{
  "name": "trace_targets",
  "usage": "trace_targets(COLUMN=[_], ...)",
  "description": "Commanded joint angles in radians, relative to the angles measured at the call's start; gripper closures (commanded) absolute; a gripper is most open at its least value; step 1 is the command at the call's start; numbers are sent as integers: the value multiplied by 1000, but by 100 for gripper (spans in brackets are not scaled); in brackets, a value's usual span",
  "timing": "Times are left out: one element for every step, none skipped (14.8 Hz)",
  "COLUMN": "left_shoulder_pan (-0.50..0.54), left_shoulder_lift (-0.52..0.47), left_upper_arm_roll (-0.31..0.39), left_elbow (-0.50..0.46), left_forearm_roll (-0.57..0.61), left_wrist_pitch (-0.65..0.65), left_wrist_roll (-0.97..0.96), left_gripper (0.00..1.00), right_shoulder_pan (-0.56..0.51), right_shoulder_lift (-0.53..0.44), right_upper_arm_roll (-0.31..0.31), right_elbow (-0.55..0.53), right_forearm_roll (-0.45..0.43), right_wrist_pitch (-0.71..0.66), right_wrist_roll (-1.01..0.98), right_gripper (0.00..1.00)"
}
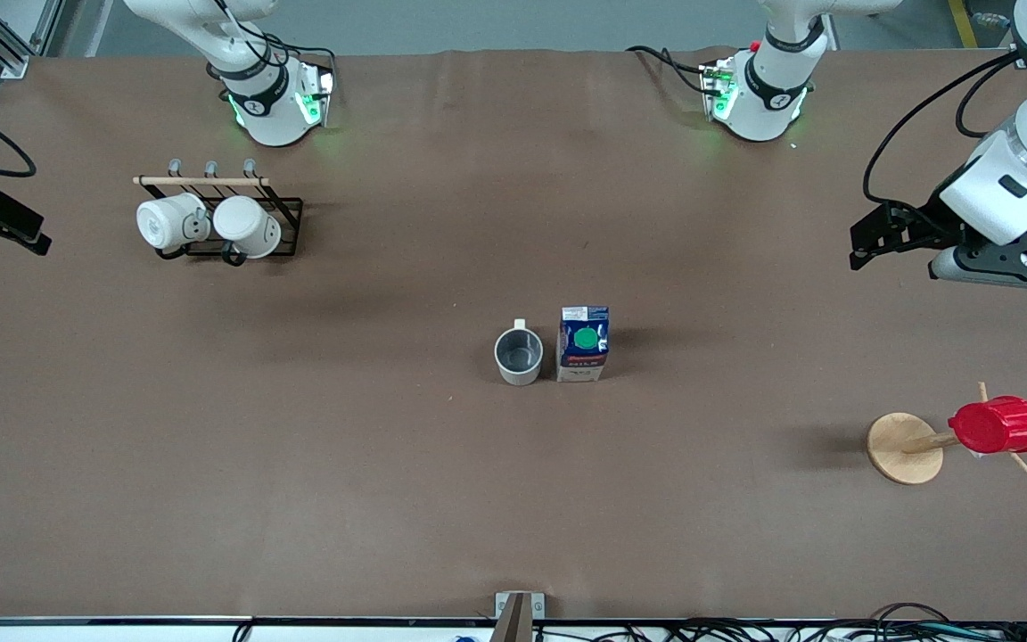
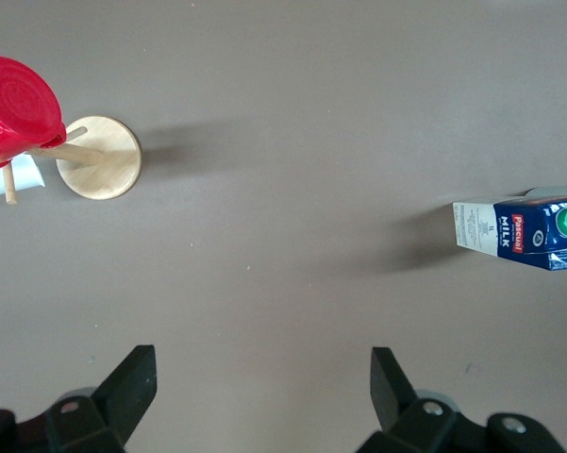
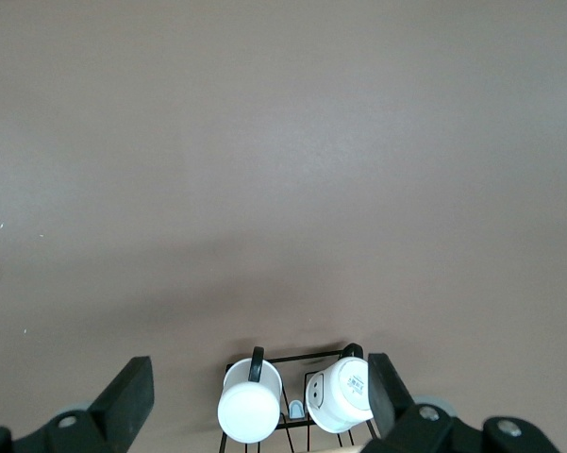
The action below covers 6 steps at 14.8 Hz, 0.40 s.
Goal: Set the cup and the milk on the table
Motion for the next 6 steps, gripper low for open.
trace_targets(left_shoulder_pan=[5, 4, 5, 10, 10, 10], left_shoulder_lift=[-33, -34, -36, -39, -40, -39], left_upper_arm_roll=[-8, -8, -11, -12, -12, -12], left_elbow=[-34, -34, -34, -34, -34, -34], left_forearm_roll=[-5, -5, -5, -5, -5, -5], left_wrist_pitch=[24, 26, 26, 26, 26, 26], left_wrist_roll=[-49, -65, -67, -65, -65, -65], left_gripper=[0, 0, 0, 0, 0, 0], right_shoulder_pan=[-10, -10, -10, -10, -9, -9], right_shoulder_lift=[-31, -29, -29, -31, -31, -31], right_upper_arm_roll=[7, 7, 7, 7, 9, 9], right_elbow=[-32, -32, -32, -32, -32, -33], right_forearm_roll=[23, 23, 23, 23, 23, 25], right_wrist_pitch=[19, 19, 19, 16, 13, 10], right_wrist_roll=[-11, -11, -11, -11, -11, -11], right_gripper=[0, 0, 0, 0, 0, 0])
